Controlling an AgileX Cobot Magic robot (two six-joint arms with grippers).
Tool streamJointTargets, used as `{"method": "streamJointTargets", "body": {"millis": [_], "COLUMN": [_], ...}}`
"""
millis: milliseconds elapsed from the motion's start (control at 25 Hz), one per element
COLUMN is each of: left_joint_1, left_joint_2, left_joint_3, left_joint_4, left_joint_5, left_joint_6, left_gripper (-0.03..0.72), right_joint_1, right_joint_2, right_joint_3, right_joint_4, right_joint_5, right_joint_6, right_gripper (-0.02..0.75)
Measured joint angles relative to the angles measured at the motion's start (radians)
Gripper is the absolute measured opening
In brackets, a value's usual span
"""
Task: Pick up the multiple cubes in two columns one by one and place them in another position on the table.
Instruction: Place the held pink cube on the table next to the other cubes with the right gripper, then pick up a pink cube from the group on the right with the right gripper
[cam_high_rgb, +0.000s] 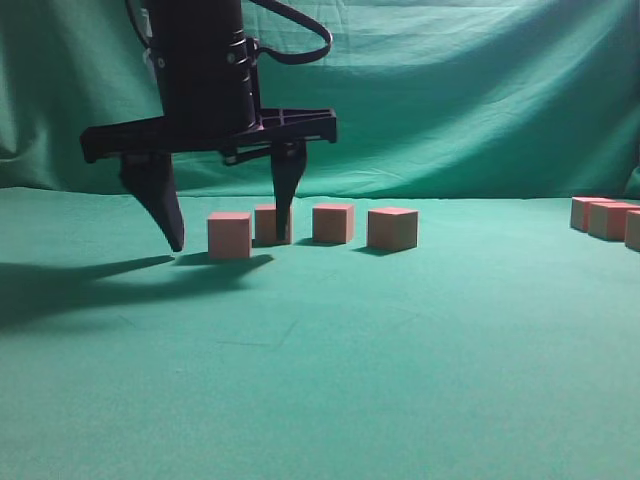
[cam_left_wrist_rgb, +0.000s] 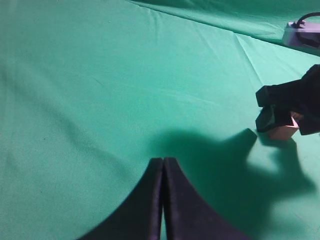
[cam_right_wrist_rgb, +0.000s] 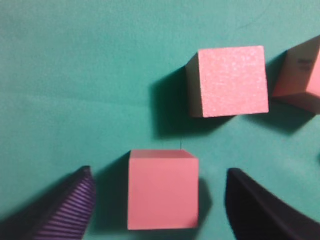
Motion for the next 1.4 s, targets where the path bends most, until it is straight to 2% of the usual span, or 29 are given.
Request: {"method": "streamJointTargets", "body": {"millis": [40, 480, 680, 1240, 1400], "left_joint_1": [0.000, 0.000, 0.000, 0.000, 0.000], "left_joint_2": [0.000, 0.000, 0.000, 0.000, 0.000], "left_joint_3": [0.000, 0.000, 0.000, 0.000, 0.000], "left_joint_4": [0.000, 0.000, 0.000, 0.000, 0.000], "left_joint_5": [0.000, 0.000, 0.000, 0.000, 0.000], "left_joint_6": [0.000, 0.000, 0.000, 0.000, 0.000], "left_gripper": [0.000, 0.000, 0.000, 0.000, 0.000], "right_joint_1": [0.000, 0.000, 0.002, 0.026, 0.026], "right_joint_2": [0.000, -0.044, -0.109, -0.337, -0.450], "right_joint_3": [0.000, 0.000, 0.000, -0.090, -0.090], "right_joint_4": [0.002, 0.017, 0.061, 0.087, 0.087], "right_joint_5": [0.004, 0.052, 0.075, 0.138, 0.145], "right_joint_6": [0.000, -0.004, -0.039, -0.636, -0.740], "right_gripper": [0.543, 0.527, 0.527, 0.527, 0.527]}}
